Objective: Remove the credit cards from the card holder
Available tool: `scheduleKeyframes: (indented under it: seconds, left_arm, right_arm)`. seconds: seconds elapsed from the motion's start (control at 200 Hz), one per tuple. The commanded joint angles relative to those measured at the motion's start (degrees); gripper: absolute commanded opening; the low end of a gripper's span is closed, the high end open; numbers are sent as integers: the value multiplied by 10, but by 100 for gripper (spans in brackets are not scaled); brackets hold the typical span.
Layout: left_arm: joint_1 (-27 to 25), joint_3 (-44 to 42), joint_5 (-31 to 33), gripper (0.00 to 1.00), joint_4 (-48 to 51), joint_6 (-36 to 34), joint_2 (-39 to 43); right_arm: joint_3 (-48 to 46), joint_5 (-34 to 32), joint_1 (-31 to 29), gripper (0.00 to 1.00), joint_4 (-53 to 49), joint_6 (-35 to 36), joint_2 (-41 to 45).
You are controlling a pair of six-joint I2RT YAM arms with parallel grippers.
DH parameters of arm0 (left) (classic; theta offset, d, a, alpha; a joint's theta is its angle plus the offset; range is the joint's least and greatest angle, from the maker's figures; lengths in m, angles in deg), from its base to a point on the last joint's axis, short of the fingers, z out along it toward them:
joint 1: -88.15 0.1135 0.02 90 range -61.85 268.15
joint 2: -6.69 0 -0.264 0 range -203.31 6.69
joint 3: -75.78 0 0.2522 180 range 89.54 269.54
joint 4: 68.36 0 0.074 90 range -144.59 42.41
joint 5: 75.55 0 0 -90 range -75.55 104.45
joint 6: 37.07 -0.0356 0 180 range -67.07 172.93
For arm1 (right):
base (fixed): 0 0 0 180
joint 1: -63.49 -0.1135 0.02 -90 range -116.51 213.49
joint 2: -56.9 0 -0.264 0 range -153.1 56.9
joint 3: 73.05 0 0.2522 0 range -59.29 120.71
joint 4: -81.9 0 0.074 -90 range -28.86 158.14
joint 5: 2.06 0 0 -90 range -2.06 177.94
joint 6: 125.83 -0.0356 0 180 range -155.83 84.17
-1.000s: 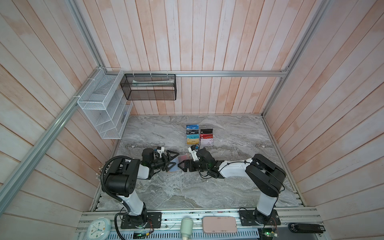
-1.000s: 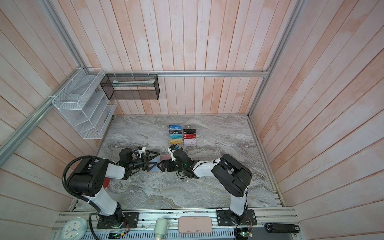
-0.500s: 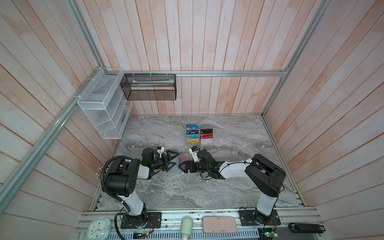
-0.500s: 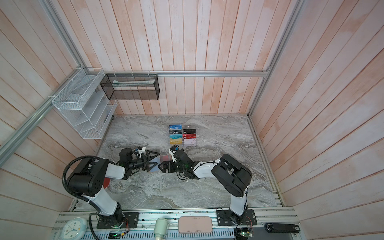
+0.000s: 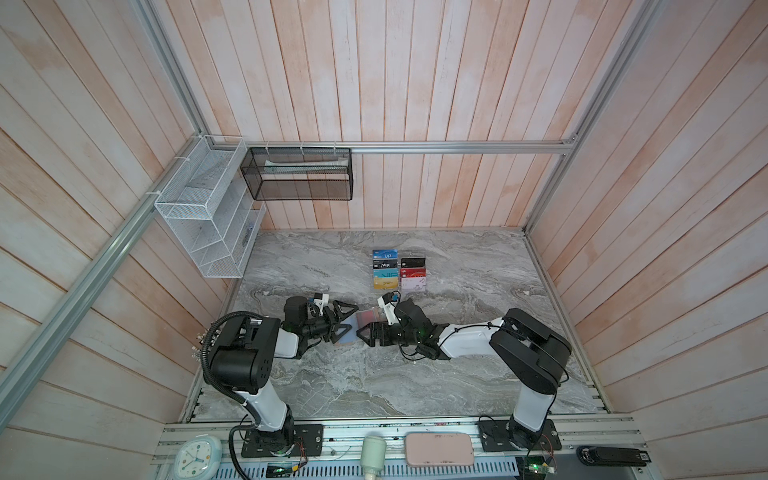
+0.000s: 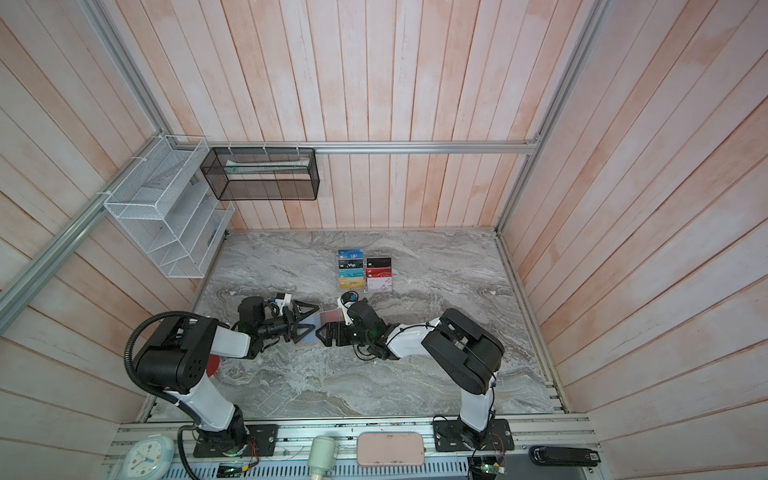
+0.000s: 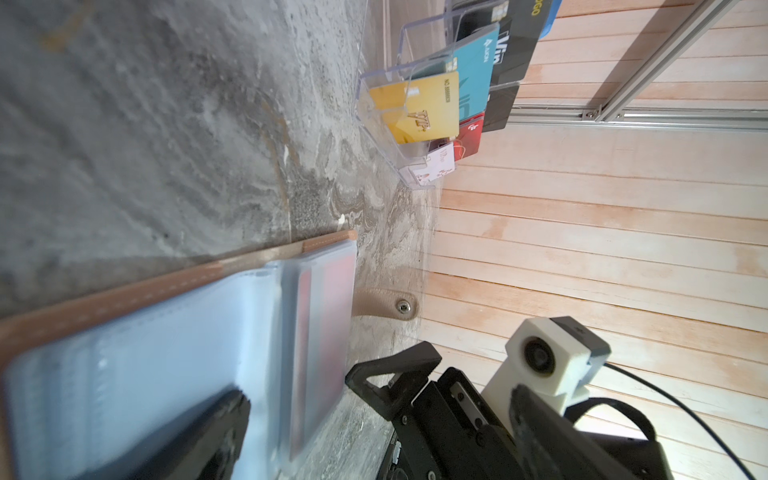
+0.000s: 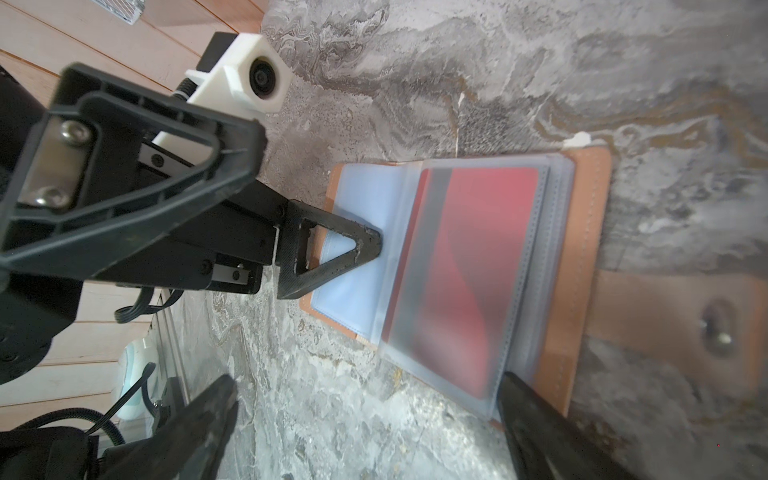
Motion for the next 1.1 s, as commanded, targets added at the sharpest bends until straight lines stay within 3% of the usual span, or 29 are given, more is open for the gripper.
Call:
scheduleKeyframes:
  seconds: [0.0, 1.095]
  left_arm:
    - [4, -8, 40, 100, 56, -15, -26]
    - [4, -8, 40, 100, 58, -16, -28]
  right_arm:
    - [-2, 7, -6, 98, 9, -7, -10]
    - [-51, 2, -10, 98, 58, -29, 1]
